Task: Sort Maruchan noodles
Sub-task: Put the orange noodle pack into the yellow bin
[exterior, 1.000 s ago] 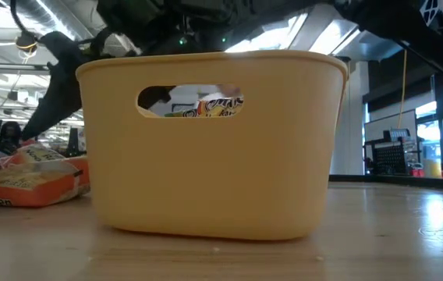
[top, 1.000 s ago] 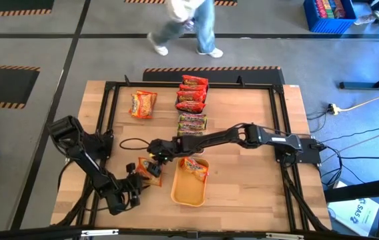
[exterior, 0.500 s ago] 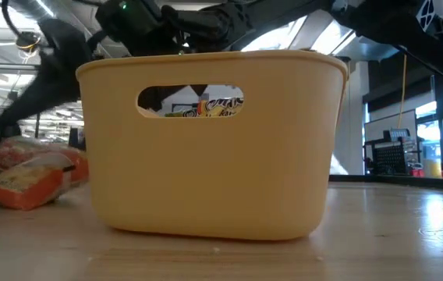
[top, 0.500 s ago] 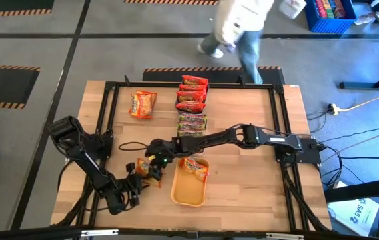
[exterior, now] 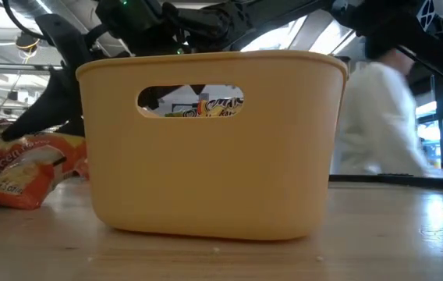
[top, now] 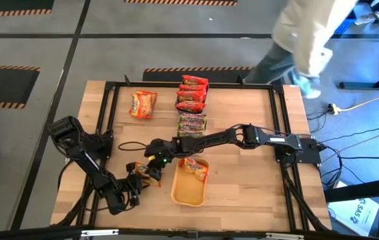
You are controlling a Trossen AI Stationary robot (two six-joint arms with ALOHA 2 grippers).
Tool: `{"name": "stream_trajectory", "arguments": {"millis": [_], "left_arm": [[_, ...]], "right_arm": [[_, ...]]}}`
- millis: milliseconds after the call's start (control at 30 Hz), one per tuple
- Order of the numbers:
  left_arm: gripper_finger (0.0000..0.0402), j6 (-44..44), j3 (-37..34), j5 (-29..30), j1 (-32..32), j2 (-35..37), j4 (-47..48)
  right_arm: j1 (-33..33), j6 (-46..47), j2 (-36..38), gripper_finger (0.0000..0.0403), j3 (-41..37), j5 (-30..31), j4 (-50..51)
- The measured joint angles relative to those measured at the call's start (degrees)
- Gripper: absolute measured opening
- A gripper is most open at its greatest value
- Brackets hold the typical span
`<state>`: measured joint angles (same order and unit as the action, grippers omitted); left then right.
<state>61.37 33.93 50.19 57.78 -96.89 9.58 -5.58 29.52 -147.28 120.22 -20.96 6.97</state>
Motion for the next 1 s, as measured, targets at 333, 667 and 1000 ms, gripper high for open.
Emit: {"name": "stream_trajectory", "arguments": {"millis": [333, 667, 1000], "left_arm": [[0.0135, -1.98, -0.04, -3.77, -0.04, 3.08, 2.04], [0.0135, -1.92, -0.09, -14.82, -0.01, 14.72, 9.07], [0.0135, -1.92, -0.09, -16.35, 3.4, 28.71, 12.07]], "right_arm": [[-0.04, -3.02, 0.0, 0.0006, 0.0, 1.09, -0.26], [-0.09, -8.29, 0.98, 0.0001, 2.92, 2.47, 3.82], [-0.9, -17.84, 2.23, 0.0, 14.49, 8.05, 19.73]]}}
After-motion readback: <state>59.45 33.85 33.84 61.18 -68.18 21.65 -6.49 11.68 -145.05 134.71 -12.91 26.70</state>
